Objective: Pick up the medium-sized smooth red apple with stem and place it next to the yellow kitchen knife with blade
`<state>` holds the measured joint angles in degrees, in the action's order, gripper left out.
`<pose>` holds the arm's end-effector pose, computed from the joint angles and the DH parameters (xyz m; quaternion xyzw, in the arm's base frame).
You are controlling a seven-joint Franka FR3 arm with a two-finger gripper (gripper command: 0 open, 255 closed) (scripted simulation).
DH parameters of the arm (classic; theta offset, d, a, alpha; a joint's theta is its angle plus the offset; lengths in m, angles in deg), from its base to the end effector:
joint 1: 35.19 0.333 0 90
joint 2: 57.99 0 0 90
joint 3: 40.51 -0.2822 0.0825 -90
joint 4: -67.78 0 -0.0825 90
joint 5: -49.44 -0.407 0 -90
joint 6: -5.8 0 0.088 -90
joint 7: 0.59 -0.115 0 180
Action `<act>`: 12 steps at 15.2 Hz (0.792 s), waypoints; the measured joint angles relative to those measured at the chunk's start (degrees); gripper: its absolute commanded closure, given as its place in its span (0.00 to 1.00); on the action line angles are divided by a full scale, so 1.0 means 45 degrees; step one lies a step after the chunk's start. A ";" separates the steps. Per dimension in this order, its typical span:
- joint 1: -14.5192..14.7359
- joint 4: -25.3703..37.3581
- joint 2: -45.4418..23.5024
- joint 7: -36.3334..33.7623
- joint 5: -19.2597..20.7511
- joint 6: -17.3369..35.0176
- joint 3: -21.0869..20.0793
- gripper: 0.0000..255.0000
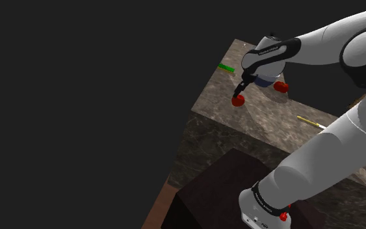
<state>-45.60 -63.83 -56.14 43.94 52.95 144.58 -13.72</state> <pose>0.4331 -0.3291 0.3192 0.9933 0.0846 0.0487 0.0615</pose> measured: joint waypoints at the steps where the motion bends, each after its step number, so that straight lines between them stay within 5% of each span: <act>1: -0.0003 0.0037 -0.0194 0.0096 -0.0120 0.0146 0.0017 0.00; 12: -0.0026 -0.0099 -0.1032 0.0479 -0.0684 0.1046 0.0015 0.00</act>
<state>-45.71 -64.28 -60.79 46.10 49.88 149.29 -13.65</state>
